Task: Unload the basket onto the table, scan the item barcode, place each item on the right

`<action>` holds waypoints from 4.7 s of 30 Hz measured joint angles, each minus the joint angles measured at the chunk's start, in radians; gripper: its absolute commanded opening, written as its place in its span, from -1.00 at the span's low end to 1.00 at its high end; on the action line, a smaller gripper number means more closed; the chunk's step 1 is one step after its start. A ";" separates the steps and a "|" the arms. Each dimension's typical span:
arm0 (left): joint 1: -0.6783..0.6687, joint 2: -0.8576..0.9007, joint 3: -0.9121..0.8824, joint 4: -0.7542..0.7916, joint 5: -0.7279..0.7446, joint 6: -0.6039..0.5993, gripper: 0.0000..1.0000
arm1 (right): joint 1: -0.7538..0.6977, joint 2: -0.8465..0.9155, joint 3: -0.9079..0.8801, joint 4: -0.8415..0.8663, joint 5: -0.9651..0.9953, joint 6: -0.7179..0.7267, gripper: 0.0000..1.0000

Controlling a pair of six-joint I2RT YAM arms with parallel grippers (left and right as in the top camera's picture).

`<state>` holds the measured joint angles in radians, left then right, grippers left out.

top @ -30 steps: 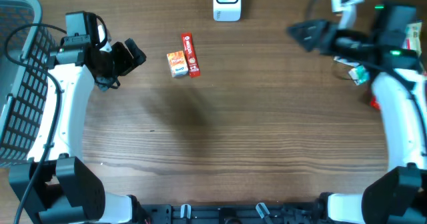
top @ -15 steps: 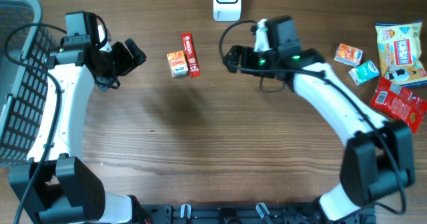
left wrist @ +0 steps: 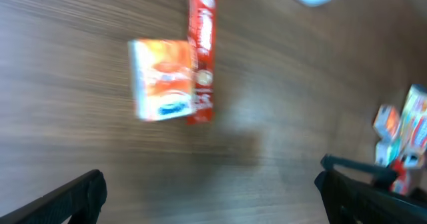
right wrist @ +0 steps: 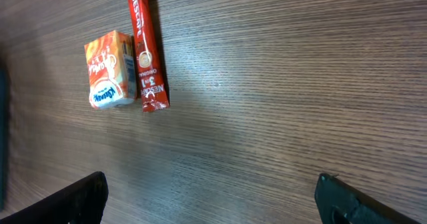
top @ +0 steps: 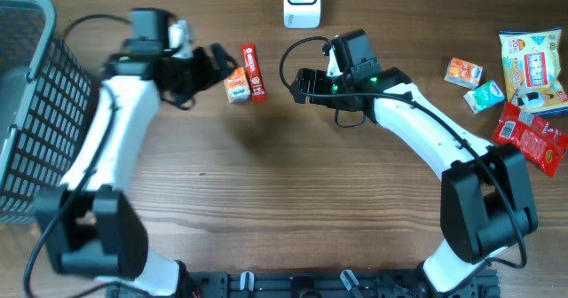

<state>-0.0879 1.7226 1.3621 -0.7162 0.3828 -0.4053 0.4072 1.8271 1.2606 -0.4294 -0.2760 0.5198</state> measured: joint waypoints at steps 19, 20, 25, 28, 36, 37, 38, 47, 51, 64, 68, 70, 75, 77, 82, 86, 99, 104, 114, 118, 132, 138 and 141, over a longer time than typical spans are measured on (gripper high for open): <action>-0.152 0.259 -0.002 0.163 -0.360 -0.065 1.00 | -0.001 0.000 0.000 -0.013 0.042 0.000 0.99; -0.152 0.267 -0.002 0.167 -0.364 -0.067 0.97 | -0.002 0.000 0.000 -0.013 0.042 0.000 1.00; -0.152 0.290 -0.002 0.218 -0.372 -0.086 0.69 | -0.005 0.000 0.000 -0.013 0.042 0.000 0.99; -0.153 0.303 -0.002 0.235 -0.375 -0.110 0.38 | -0.005 0.000 0.000 -0.013 0.042 0.000 0.99; -0.153 0.315 -0.002 0.189 -0.374 -0.135 -0.54 | -0.005 0.000 0.000 -0.014 0.042 0.000 1.00; -0.153 0.315 -0.002 0.183 -0.373 -0.134 -0.60 | -0.005 0.000 0.000 -0.014 0.042 0.000 1.00; -0.153 0.315 -0.002 0.178 -0.370 -0.133 -0.63 | -0.005 0.000 0.000 -0.014 0.042 0.000 0.99; -0.150 0.308 0.004 0.050 -0.168 -0.130 -0.58 | -0.005 0.000 0.000 -0.014 0.043 0.000 0.99; -0.150 0.288 0.003 -0.119 -0.040 -0.130 -0.24 | -0.006 0.000 0.000 -0.015 0.050 0.000 0.99; -0.135 0.242 0.031 -0.359 0.093 -0.074 0.71 | -0.017 0.000 0.000 -0.037 0.031 -0.065 0.99; -0.085 0.169 0.120 -0.427 0.094 -0.051 0.80 | -0.014 0.000 0.000 -0.038 -0.005 -0.102 0.99; -0.049 0.104 0.170 -0.449 0.085 -0.044 0.86 | -0.005 0.000 0.000 -0.037 -0.019 -0.106 0.93; 0.065 -0.107 0.235 -0.467 -0.014 -0.051 0.99 | 0.063 0.000 0.000 -0.024 -0.034 -0.112 0.74; 0.104 -0.173 0.237 -0.477 -0.060 -0.060 1.00 | 0.111 0.000 0.000 -0.010 -0.022 -0.128 0.72; 0.212 -0.339 0.237 -0.511 -0.190 -0.069 1.00 | 0.334 0.000 0.000 0.018 0.213 -0.213 0.57; 0.227 -0.390 0.237 -0.544 -0.276 -0.071 1.00 | 0.486 0.000 0.000 0.048 0.414 -0.269 0.43; 0.305 -0.398 0.237 -0.637 -0.468 -0.157 1.00 | 0.612 0.103 0.000 0.140 0.682 -0.390 0.24; 0.313 -0.398 0.237 -0.649 -0.472 -0.159 1.00 | 0.612 0.161 -0.002 0.137 0.681 -0.397 -0.12; 0.313 -0.398 0.237 -0.650 -0.472 -0.159 1.00 | 0.612 0.183 -0.002 0.161 0.681 -0.401 -0.12; 0.313 -0.398 0.237 -0.650 -0.472 -0.159 1.00 | 0.612 0.204 -0.002 0.165 0.681 -0.401 -0.12; 0.313 -0.398 0.237 -0.650 -0.473 -0.159 1.00 | 0.612 0.218 -0.002 0.181 0.713 -0.390 -0.81; 0.313 -0.398 0.237 -0.650 -0.473 -0.159 1.00 | 0.612 0.218 0.020 0.113 0.750 -0.380 -0.91; 0.313 -0.398 0.237 -0.650 -0.473 -0.159 1.00 | 0.612 0.218 0.033 0.084 0.756 -0.367 -0.92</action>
<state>0.2249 1.3247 1.5990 -1.3659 -0.0898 -0.5644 1.0195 2.0453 1.2938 -0.3458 0.4801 0.1532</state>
